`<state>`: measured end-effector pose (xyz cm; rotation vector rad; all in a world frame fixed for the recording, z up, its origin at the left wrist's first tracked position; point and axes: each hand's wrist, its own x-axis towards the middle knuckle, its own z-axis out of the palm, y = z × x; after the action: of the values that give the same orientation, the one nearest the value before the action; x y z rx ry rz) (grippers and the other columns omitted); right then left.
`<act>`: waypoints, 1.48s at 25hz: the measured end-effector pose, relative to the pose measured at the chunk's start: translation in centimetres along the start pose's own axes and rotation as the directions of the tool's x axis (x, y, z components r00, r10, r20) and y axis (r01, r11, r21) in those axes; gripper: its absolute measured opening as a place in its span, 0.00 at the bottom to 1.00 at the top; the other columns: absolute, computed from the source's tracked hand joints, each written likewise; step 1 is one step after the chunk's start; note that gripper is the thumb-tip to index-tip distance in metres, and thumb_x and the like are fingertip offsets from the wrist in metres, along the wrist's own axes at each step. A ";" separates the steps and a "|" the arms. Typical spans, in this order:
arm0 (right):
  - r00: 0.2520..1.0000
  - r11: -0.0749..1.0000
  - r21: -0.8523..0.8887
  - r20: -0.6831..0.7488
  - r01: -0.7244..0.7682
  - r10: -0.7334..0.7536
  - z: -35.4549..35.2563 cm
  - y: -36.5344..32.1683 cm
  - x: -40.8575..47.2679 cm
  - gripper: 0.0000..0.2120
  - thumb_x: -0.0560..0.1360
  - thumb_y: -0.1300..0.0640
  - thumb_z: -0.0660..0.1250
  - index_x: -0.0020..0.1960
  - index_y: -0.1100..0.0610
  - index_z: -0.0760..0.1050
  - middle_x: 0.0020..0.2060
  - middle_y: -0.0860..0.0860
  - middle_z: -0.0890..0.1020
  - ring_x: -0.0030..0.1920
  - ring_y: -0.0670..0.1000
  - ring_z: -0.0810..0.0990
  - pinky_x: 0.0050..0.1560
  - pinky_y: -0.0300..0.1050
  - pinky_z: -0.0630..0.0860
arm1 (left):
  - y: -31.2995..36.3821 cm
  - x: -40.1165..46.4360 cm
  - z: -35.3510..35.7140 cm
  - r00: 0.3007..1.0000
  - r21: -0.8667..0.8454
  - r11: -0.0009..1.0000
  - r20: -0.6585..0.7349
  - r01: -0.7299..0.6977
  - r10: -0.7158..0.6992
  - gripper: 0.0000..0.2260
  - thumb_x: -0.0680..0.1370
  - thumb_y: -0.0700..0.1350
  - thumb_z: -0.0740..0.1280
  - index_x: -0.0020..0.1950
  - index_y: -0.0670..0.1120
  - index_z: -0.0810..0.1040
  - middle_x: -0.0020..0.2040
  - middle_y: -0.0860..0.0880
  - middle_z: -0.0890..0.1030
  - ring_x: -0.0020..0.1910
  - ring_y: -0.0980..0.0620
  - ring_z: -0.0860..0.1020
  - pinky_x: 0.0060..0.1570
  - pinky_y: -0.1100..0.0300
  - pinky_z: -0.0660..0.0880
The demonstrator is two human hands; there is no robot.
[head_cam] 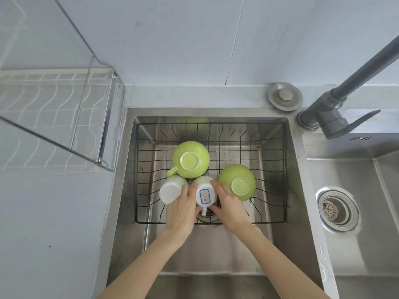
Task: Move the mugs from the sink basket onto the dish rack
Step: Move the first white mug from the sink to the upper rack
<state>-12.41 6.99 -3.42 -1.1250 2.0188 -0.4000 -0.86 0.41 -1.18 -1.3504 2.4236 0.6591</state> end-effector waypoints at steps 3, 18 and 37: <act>0.999 0.999 0.030 -0.023 0.026 -0.026 -0.8 -0.1 -0.8 0.31 0.72 0.60 0.68 0.72 0.54 0.60 0.71 0.51 0.67 0.62 0.58 0.76 0.58 0.54 0.75 | 0.0 -0.3 -0.5 0.998 -0.023 0.998 -0.010 -0.055 0.055 0.24 0.76 0.49 0.63 0.70 0.48 0.60 0.67 0.49 0.66 0.58 0.47 0.75 0.41 0.55 0.72; 0.878 0.908 -0.089 -0.230 0.410 -0.419 -8.2 -5.8 -11.9 0.30 0.70 0.57 0.69 0.70 0.51 0.63 0.61 0.46 0.68 0.62 0.48 0.70 0.60 0.37 0.68 | -0.3 -9.3 -6.6 0.889 -0.599 0.665 -0.387 -0.446 0.247 0.26 0.70 0.43 0.73 0.66 0.47 0.70 0.58 0.67 0.67 0.57 0.69 0.68 0.53 0.75 0.72; 0.754 0.785 -0.147 -0.218 0.602 -0.619 -10.9 -22.7 -19.2 0.32 0.66 0.52 0.71 0.67 0.46 0.63 0.54 0.42 0.71 0.54 0.35 0.73 0.59 0.23 0.67 | -8.9 -18.4 -18.8 0.653 -0.341 0.620 -0.651 -0.707 0.386 0.28 0.64 0.61 0.66 0.63 0.68 0.63 0.59 0.71 0.63 0.63 0.65 0.66 0.61 0.74 0.64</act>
<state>-1.49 9.10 26.24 -1.8657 1.8315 -0.8500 15.75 -0.16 21.11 -0.9544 3.3543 1.4618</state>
